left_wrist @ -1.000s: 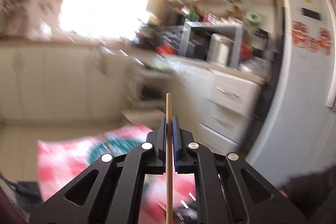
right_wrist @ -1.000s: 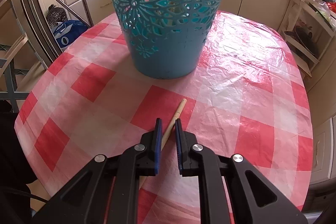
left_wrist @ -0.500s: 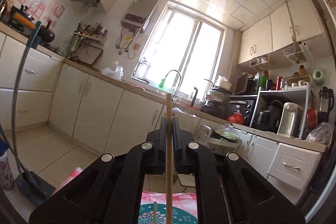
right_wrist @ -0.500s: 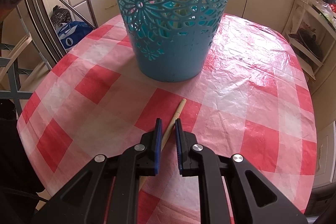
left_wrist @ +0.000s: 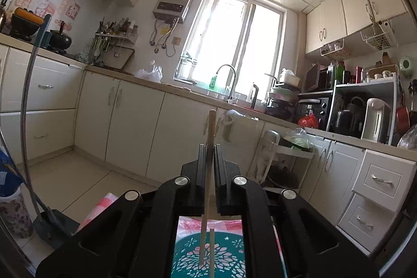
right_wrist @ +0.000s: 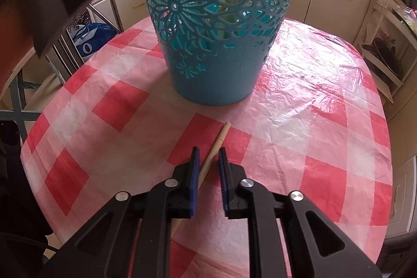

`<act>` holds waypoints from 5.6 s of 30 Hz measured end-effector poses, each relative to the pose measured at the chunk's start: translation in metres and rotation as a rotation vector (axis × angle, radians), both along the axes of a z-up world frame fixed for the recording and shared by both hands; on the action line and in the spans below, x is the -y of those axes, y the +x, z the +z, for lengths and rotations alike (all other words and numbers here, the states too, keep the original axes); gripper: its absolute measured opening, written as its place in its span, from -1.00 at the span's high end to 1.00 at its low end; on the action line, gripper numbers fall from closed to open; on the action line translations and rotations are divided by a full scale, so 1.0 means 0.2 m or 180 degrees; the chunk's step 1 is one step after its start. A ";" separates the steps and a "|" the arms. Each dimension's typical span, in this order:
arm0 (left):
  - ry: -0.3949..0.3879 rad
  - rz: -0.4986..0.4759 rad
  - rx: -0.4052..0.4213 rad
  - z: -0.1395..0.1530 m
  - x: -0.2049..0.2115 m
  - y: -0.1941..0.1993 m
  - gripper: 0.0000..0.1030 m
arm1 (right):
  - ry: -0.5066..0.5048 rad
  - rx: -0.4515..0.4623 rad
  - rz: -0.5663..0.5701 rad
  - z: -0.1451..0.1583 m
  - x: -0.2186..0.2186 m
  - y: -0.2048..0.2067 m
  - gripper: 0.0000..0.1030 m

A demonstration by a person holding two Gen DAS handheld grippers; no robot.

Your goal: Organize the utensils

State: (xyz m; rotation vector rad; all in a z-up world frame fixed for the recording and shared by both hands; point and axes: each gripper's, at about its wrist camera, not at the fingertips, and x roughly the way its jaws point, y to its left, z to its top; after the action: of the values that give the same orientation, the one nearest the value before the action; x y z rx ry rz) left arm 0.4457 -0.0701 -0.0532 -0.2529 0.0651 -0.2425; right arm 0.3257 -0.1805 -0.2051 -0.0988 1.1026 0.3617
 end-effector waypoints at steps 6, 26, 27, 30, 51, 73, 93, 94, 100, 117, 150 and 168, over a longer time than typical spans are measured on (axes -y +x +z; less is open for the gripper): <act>0.0148 -0.0058 -0.0180 -0.06 0.03 -0.01 0.87 | -0.0004 -0.0049 -0.0073 0.00 0.03 0.01 0.30; -0.0015 0.0241 -0.0420 -0.04 -0.21 -0.22 0.04 | 0.0932 -0.0265 0.0762 0.16 0.02 -0.12 0.88; -0.0052 0.0319 -0.0430 -0.05 -0.24 -0.23 0.02 | 0.1127 -0.0199 0.0811 0.20 0.04 -0.13 0.88; -0.0191 0.0563 -0.0438 -0.05 -0.32 -0.29 -0.04 | 0.1917 0.0296 0.0860 0.43 0.14 -0.17 0.88; 0.0174 0.1100 0.0575 0.15 -0.23 -0.58 -0.39 | 0.2274 0.3581 -0.1392 0.94 0.32 -0.16 0.88; 0.0090 0.1023 0.0578 0.21 -0.23 -0.57 -0.48 | 0.1633 0.3093 -0.1059 0.78 0.22 -0.01 0.88; 0.0209 0.0976 0.0395 0.20 -0.19 -0.53 -0.66 | 0.1601 0.2959 -0.1074 0.76 0.25 -0.01 0.41; 0.0229 0.0964 0.0365 0.20 -0.18 -0.53 -0.68 | 0.1596 0.2963 -0.1078 0.76 0.25 -0.02 0.40; 0.0349 0.0901 0.0209 0.21 -0.15 -0.53 -0.80 | 0.1524 0.2886 -0.1072 0.77 0.25 -0.07 0.19; 0.0567 0.0924 -0.0396 0.22 -0.24 -0.74 -0.85 | 0.1193 0.2447 -0.1260 0.81 0.24 -0.35 -0.35; 0.0932 0.0607 -0.1344 0.36 -0.26 -1.68 -0.85 | 0.0660 0.1417 -0.1155 1.11 0.09 -1.27 -0.86; 0.1178 0.0560 -0.1637 0.46 -0.34 -2.12 -0.85 | 0.0710 0.0938 -0.1347 1.23 0.02 -1.71 -0.86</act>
State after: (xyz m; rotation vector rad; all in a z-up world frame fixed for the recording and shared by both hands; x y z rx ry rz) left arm 0.0218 -0.0011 0.0398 0.0538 0.5890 0.0172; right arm -0.0155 -0.1837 0.0416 0.2691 0.7601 0.0828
